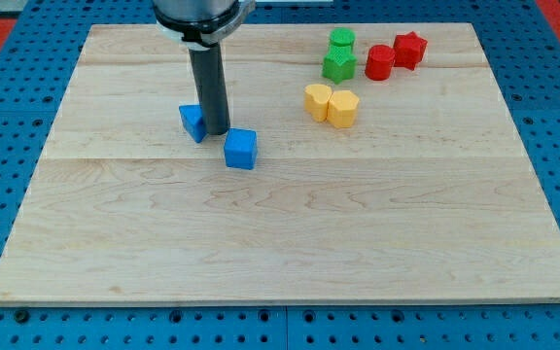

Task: Separate the yellow heart from yellow hexagon

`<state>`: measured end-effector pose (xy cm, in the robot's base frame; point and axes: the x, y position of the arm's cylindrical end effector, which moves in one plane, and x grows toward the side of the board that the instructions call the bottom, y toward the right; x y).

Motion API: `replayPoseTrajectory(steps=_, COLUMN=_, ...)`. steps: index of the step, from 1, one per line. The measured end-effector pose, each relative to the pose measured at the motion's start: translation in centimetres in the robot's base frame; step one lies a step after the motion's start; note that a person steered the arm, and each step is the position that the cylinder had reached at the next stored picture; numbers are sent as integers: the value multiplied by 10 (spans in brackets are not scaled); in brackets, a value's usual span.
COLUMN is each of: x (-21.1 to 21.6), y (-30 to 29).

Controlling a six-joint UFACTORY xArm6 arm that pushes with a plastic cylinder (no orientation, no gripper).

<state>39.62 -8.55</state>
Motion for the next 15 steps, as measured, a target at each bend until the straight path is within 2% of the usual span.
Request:
replayPoseTrajectory(steps=1, x=-1, y=-7)
replayPoseTrajectory(steps=2, x=-36, y=26)
replayPoseTrajectory(steps=3, x=-19, y=111)
replayPoseTrajectory(steps=4, x=22, y=67)
replayPoseTrajectory(steps=5, x=35, y=-18)
replayPoseTrajectory(steps=6, x=45, y=-17)
replayPoseTrajectory(steps=7, x=41, y=34)
replayPoseTrajectory(steps=8, x=11, y=28)
replayPoseTrajectory(steps=9, x=6, y=-45)
replayPoseTrajectory(steps=10, x=-13, y=-45)
replayPoseTrajectory(steps=11, x=-14, y=-12)
replayPoseTrajectory(steps=12, x=-37, y=107)
replayPoseTrajectory(steps=13, x=-42, y=143)
replayPoseTrajectory(steps=14, x=-20, y=137)
replayPoseTrajectory(steps=15, x=-27, y=173)
